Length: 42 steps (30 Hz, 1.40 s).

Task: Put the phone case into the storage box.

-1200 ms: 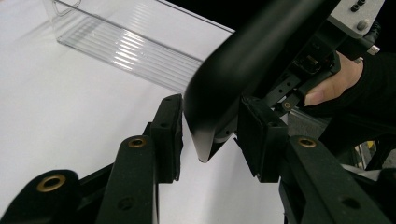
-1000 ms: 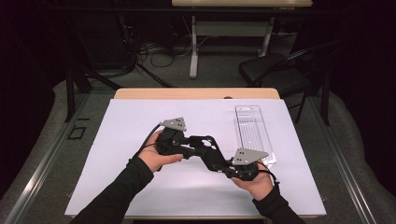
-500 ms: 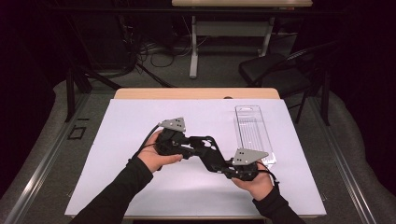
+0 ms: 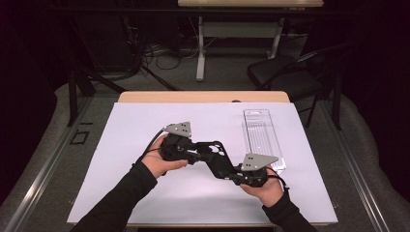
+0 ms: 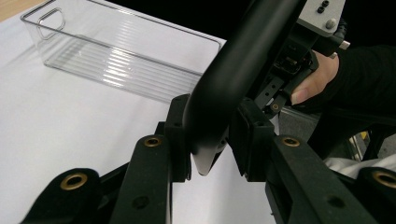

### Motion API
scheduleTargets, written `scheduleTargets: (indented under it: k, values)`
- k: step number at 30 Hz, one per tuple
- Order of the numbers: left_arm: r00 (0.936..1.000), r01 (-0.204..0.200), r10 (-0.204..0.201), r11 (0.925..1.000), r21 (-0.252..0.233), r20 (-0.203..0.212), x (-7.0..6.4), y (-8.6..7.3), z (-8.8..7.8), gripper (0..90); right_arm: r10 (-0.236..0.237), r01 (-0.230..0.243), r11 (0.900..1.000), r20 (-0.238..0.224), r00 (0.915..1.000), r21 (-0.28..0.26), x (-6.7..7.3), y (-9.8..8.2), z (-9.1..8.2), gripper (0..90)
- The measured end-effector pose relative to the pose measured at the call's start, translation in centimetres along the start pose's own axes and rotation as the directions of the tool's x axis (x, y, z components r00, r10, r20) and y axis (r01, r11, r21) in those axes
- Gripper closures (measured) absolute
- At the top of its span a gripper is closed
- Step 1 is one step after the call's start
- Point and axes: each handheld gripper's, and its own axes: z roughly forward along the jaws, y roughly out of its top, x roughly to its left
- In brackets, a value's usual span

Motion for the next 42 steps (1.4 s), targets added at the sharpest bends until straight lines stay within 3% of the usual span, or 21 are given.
scheduleTargets:
  k: [42]
  values:
    - [0.9994,-0.034,0.034,0.9993,0.015,-0.002,-0.09,-0.16,0.16,80.9,0.006,-0.006,1.0,0.001,1.0,0.016,-0.29,-0.24,0.06,85.8]
